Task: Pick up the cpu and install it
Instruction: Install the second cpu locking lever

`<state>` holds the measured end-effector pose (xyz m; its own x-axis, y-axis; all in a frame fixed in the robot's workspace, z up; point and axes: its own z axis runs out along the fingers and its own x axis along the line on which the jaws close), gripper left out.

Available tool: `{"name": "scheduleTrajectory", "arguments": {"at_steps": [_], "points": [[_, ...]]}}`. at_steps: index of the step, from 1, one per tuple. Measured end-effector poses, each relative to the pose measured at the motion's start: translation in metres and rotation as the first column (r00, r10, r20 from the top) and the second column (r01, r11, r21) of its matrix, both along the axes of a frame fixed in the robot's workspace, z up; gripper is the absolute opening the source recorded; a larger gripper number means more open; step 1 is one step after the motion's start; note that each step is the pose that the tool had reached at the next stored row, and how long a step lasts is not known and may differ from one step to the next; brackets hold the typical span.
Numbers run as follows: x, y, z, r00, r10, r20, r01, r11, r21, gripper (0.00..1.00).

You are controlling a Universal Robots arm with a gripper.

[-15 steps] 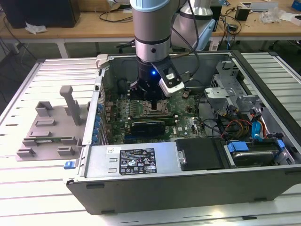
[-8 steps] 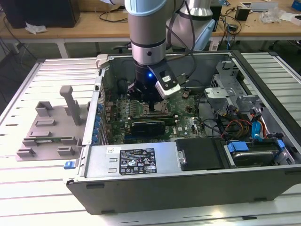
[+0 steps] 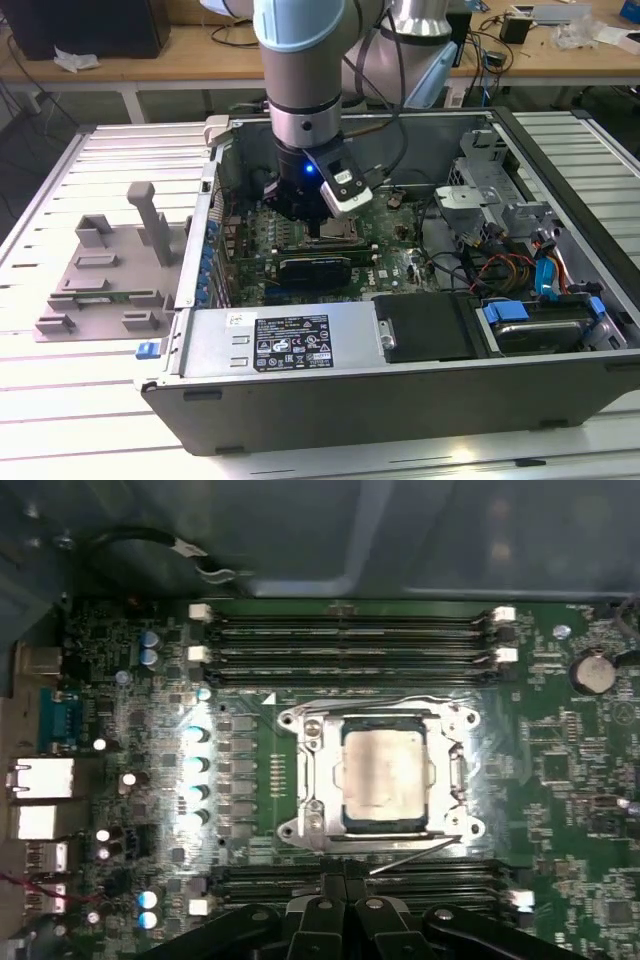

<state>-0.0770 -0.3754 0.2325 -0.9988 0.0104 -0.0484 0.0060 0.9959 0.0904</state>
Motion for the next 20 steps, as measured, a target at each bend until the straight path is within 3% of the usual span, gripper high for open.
{"name": "scheduleTrajectory", "arguments": {"at_steps": [5,11,20], "points": [[-0.001,-0.0032,-0.0047,1.0,-0.001,0.0,0.001,1.0,0.0011,0.11],[-0.002,-0.0069,-0.0084,1.0,-0.002,0.0002,0.002,0.9993,0.0381,0.11],[-0.007,-0.0145,-0.017,1.0,-0.001,0.0005,0.001,0.9976,0.0688,0.11]]}}
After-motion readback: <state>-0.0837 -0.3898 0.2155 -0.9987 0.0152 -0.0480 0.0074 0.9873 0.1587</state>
